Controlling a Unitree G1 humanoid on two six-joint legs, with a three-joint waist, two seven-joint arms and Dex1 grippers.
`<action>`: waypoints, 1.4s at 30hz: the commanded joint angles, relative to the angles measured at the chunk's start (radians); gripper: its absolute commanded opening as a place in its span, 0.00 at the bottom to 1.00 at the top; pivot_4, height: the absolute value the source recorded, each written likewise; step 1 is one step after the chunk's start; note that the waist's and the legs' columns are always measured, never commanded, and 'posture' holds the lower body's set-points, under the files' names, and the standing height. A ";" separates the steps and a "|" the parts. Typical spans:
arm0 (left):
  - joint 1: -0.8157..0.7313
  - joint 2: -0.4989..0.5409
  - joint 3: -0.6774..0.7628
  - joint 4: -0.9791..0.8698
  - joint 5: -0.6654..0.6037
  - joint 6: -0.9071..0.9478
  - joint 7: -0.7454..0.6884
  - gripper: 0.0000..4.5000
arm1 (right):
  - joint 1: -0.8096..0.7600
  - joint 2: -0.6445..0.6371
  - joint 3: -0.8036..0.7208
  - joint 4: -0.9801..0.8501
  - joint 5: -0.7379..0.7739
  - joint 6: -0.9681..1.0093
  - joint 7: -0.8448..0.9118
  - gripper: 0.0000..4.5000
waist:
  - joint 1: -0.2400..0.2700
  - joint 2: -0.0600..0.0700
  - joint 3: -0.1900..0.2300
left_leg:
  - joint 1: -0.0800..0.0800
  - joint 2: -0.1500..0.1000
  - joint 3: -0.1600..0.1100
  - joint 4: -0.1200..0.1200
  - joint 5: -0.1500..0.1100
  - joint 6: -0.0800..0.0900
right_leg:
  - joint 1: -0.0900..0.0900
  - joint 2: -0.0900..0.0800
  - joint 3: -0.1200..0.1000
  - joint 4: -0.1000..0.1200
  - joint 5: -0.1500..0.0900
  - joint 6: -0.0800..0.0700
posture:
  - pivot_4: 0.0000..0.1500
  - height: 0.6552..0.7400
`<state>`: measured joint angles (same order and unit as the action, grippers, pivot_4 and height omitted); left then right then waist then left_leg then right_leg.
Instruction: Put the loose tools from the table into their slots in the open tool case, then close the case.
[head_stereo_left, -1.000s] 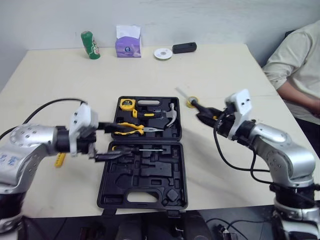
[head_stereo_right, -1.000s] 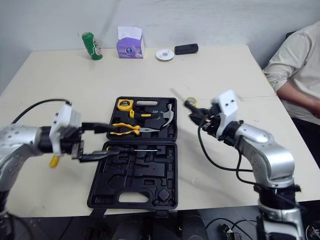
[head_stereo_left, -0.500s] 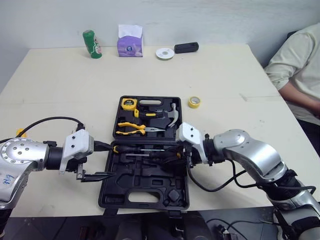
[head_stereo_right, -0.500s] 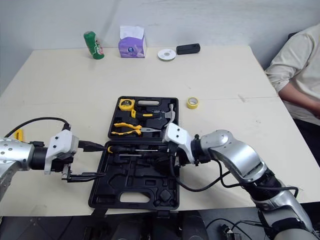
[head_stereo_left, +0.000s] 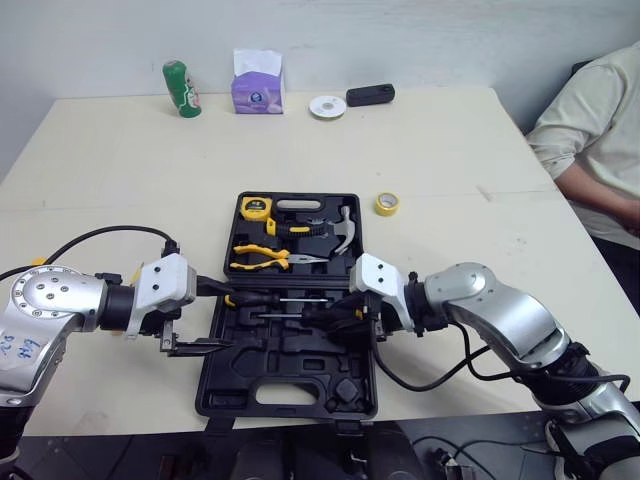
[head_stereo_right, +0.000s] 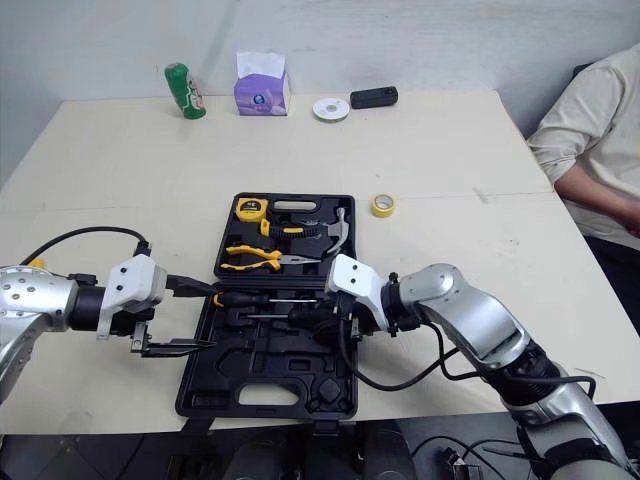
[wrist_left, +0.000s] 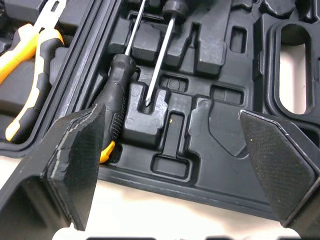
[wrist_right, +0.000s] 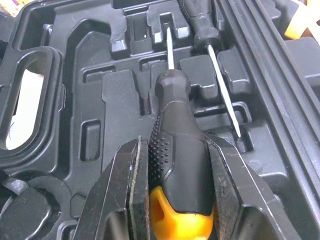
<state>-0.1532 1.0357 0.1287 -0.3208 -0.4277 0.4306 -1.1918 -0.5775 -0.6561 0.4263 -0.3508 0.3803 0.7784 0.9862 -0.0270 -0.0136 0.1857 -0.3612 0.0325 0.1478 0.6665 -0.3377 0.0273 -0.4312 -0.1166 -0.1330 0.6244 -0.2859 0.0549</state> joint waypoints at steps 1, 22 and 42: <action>-0.021 -0.007 -0.004 -0.002 -0.007 -0.005 0.000 1.00 | 0.002 0.020 0.008 0.000 -0.018 -0.030 0.005 0.25 | 0.000 0.000 0.000 | 0.000 0.000 0.000 0.000 0.000 0.000 | 0.000 0.000 0.000 0.000 0.000 0.000 | 1.00 0.90; -0.062 -0.061 -0.038 0.010 -0.007 -0.013 0.024 1.00 | 0.002 0.116 -0.119 0.052 0.045 -0.101 0.040 0.99 | 0.000 0.000 0.000 | 0.000 0.000 0.000 0.001 0.000 0.000 | 0.001 0.000 0.000 0.003 0.000 0.000 | 1.00 0.90; -0.080 -0.105 -0.081 -0.054 -0.019 0.031 0.043 1.00 | 0.038 0.227 -0.017 0.339 -0.142 -0.471 0.108 0.01 | -0.001 0.000 0.000 | 0.000 0.000 0.000 0.002 0.000 0.000 | 0.001 0.001 0.000 0.004 0.000 0.000 | 1.00 0.90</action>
<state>-0.2241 0.9233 0.0357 -0.3424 -0.4316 0.4606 -1.1494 -0.5347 -0.4335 0.4067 -0.0236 0.2541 0.3198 1.0892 -0.0282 -0.0141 0.1854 -0.3607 0.0328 0.1480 0.6687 -0.3373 0.0270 -0.4301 -0.1152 -0.1330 0.6283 -0.2857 0.0553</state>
